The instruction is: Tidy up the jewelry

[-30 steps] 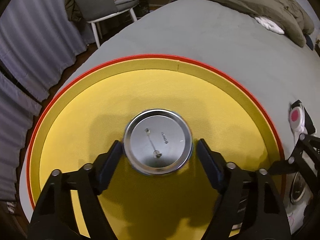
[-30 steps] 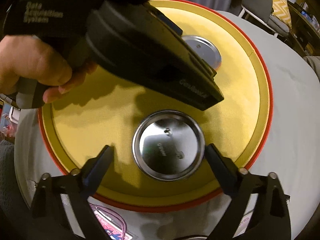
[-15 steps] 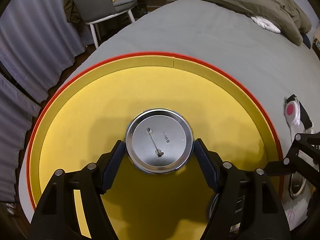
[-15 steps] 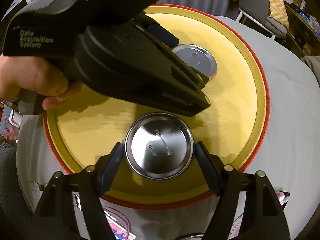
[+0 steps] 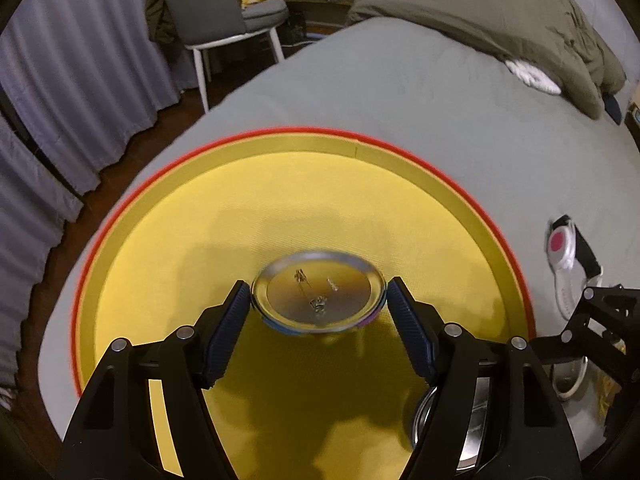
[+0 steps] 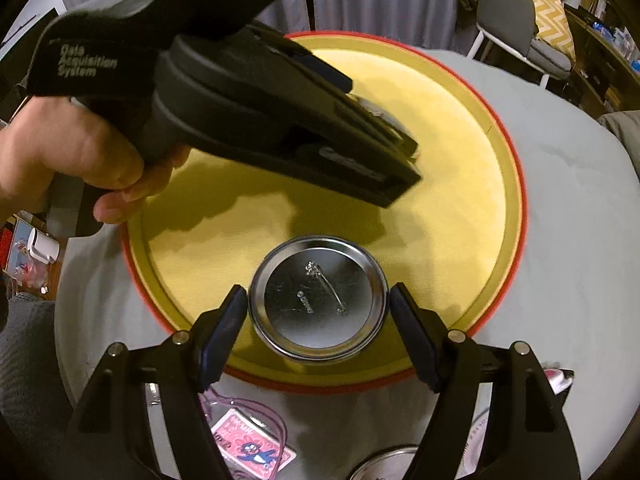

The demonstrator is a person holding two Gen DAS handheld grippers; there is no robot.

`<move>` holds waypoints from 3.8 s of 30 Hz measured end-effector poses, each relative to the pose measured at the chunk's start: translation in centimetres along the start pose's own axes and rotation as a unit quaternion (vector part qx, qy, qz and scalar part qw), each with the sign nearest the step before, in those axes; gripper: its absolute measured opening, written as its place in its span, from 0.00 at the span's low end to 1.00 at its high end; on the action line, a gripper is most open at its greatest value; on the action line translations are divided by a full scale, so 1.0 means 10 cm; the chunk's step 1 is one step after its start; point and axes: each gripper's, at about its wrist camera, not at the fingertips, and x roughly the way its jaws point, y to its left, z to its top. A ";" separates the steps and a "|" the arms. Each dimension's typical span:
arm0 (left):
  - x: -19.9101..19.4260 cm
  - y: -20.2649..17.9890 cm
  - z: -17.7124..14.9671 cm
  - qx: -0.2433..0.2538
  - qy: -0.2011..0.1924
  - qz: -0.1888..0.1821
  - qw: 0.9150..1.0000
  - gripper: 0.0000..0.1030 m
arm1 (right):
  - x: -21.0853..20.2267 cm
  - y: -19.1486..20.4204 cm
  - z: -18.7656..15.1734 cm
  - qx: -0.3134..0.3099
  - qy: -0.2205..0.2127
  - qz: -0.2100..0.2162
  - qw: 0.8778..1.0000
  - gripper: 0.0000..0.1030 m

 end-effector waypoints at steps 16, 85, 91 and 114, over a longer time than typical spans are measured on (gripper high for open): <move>-0.65 0.10 -0.19 -0.039 -0.003 0.031 0.999 0.08 | -0.37 -0.04 -0.02 0.002 -0.044 0.003 0.999 0.67; 0.34 -0.56 -0.07 0.067 0.034 -0.020 0.997 0.70 | -0.33 -0.25 -0.24 0.043 -0.027 0.009 0.999 0.67; 0.31 -0.58 -0.08 0.064 0.033 -0.025 0.997 0.70 | -0.39 -0.27 -0.31 0.044 -0.032 0.007 0.998 0.67; -0.51 -0.60 -0.05 0.048 -0.018 -0.011 0.999 0.70 | -0.81 -0.18 -0.47 0.045 -0.069 0.002 0.997 0.67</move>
